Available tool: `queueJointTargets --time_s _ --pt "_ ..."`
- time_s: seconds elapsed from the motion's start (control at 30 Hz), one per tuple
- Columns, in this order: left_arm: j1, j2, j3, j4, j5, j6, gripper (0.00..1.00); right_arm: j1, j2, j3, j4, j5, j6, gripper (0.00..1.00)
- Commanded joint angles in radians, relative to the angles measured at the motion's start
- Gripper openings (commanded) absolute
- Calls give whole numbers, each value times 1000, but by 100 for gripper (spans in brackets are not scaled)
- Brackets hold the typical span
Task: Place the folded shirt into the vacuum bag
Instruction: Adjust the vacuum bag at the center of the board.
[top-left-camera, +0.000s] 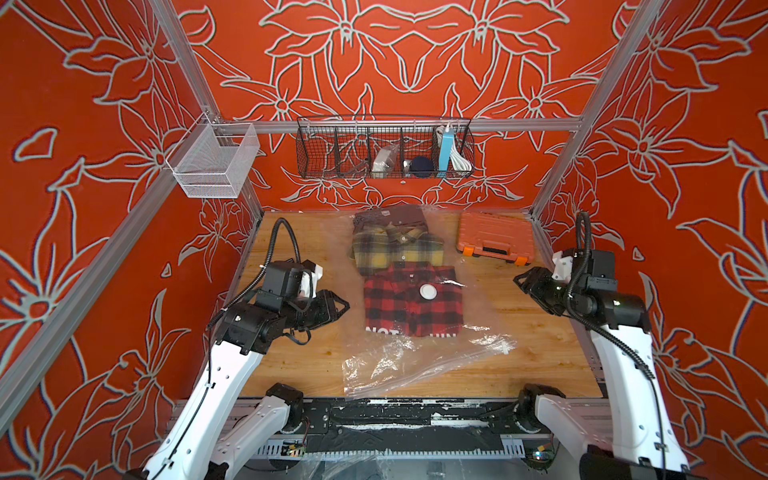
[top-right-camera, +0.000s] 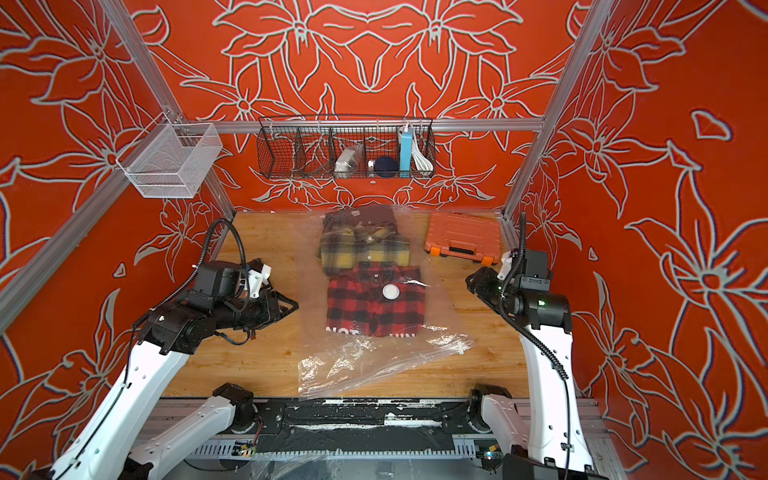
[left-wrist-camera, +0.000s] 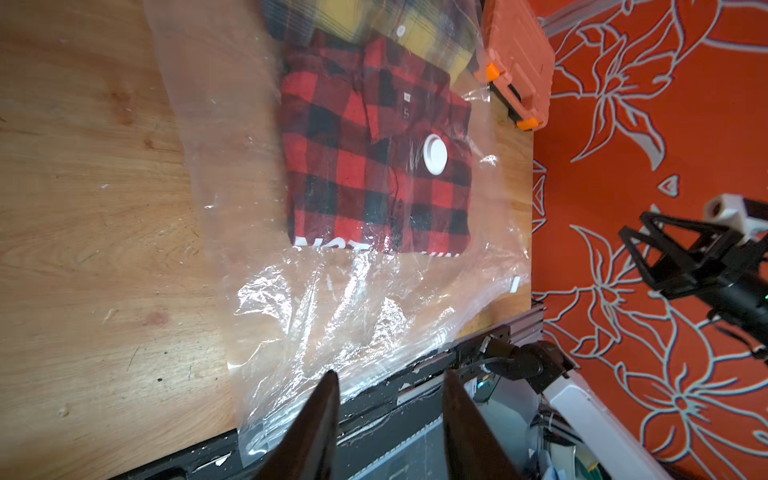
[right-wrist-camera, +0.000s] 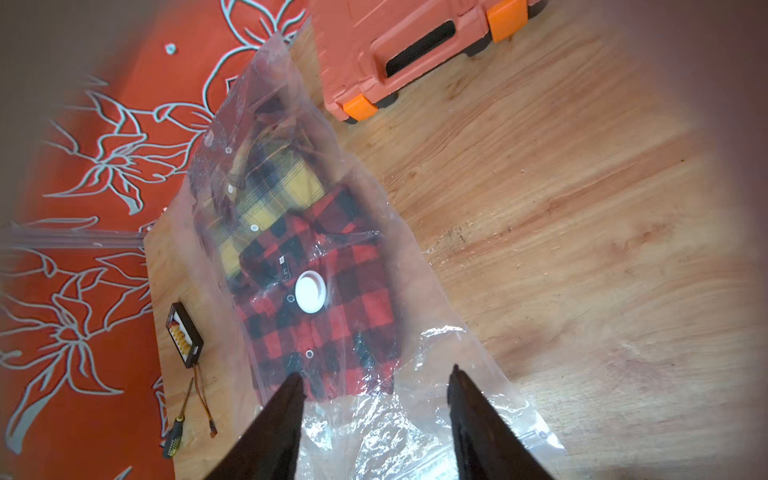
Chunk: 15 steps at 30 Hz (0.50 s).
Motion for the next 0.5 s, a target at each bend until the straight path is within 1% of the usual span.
queueJointTargets --time_s 0.0,0.03,0.07,0.17,0.33,0.47 --pt "-118 47 -67 115 -60 -31 41 179 48 -30 -50 73 -37 57" --pt "-162 68 -90 166 -75 -44 41 232 55 -74 -16 80 -4 56" --pt "-198 94 -109 212 -88 -53 41 257 61 -133 32 65 30 54" --pt "-270 213 -134 315 -115 -53 40 293 91 -243 159 25 94 46" --pt "-312 389 -155 440 -107 -34 40 330 186 -321 263 11 108 38" --pt "-313 488 -167 501 -108 -11 39 357 257 -375 362 17 138 35"
